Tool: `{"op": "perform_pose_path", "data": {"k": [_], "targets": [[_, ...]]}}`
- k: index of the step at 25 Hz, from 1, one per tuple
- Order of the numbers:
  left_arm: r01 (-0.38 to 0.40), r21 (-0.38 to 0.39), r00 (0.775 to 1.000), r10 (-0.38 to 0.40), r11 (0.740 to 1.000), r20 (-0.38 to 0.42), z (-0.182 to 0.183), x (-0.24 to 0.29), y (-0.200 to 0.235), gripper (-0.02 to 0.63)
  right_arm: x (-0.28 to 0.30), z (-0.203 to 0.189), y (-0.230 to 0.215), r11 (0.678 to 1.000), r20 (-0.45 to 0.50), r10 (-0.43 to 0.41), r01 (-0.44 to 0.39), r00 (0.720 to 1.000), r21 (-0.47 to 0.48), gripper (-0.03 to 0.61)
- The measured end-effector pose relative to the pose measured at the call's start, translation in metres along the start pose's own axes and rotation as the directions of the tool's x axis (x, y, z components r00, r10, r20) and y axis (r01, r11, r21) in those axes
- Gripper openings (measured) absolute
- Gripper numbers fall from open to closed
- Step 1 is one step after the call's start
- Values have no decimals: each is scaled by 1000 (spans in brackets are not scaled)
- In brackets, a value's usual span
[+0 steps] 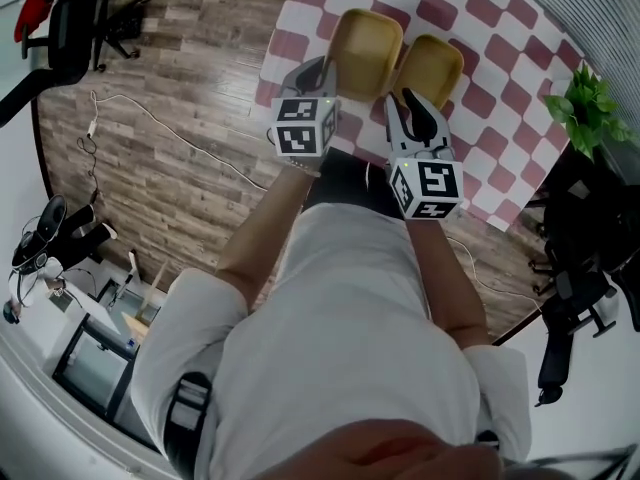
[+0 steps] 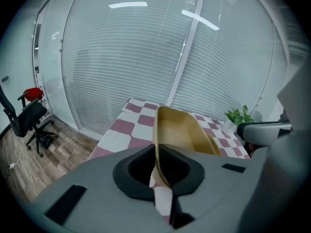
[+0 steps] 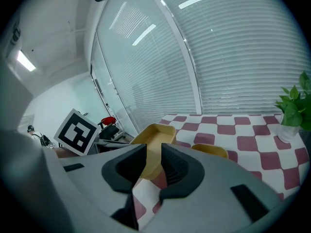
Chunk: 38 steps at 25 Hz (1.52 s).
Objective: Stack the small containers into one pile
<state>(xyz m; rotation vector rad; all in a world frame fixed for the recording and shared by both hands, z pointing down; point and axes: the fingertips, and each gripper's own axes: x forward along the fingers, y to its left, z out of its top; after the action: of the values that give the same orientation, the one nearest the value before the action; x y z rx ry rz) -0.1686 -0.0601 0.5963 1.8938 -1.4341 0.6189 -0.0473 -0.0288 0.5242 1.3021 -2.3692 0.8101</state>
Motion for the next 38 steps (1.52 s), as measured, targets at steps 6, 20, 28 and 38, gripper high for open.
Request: {"op": "perform_pose_path", "data": {"k": [6, 20, 28, 38], "targets": [[4, -9, 998, -3, 1000, 56, 28, -36, -14, 44, -17, 25, 10, 1000, 40, 10, -10, 999, -16, 104], [95, 2, 991, -95, 995, 92, 53, -53, -56, 44, -33, 39, -10, 998, 55, -54, 52, 997, 38, 120], [221, 44, 970, -225, 974, 93, 57, -46, -126, 44, -71, 36, -52, 985, 60, -158, 153, 986, 77, 116], [260, 76, 964, -263, 963, 41, 41, -34, -153, 44, -83, 19, -74, 976, 24, -192, 188, 981, 105, 87]]}}
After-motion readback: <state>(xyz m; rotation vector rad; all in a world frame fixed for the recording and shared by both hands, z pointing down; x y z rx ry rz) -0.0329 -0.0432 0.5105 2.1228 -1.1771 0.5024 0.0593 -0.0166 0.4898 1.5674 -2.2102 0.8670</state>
